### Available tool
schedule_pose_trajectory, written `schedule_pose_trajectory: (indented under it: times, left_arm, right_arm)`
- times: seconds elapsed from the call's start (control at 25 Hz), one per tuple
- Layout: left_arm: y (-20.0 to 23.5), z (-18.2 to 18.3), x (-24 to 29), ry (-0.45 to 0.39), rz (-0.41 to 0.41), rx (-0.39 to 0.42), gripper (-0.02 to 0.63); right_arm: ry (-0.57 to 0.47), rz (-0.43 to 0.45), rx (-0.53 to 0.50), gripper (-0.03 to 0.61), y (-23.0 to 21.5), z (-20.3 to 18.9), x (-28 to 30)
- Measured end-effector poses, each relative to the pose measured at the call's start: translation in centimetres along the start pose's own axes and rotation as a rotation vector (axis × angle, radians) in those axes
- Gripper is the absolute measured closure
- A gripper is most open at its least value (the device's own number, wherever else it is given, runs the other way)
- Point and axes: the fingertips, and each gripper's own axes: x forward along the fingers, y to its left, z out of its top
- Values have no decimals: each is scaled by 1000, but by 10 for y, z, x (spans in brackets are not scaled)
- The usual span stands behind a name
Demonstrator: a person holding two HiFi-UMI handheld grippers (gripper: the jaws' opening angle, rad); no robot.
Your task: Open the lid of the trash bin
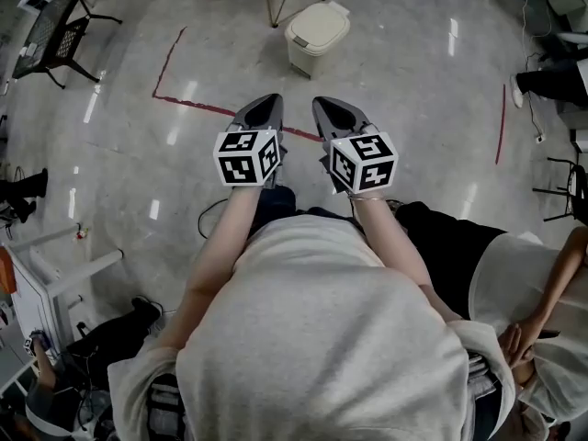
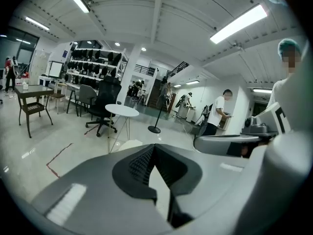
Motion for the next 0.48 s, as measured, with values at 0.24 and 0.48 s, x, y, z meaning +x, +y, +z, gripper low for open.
schedule_pose_trajectory:
  times: [0.24, 0.48]
  left_arm:
    - [52, 44, 34, 13, -90, 48, 604]
    - [86, 63, 54, 15, -130, 26, 604]
  right_arm:
    - [-44, -81, 24, 578, -6, 35, 64]
    - [-32, -137, 34, 578, -14, 47, 98]
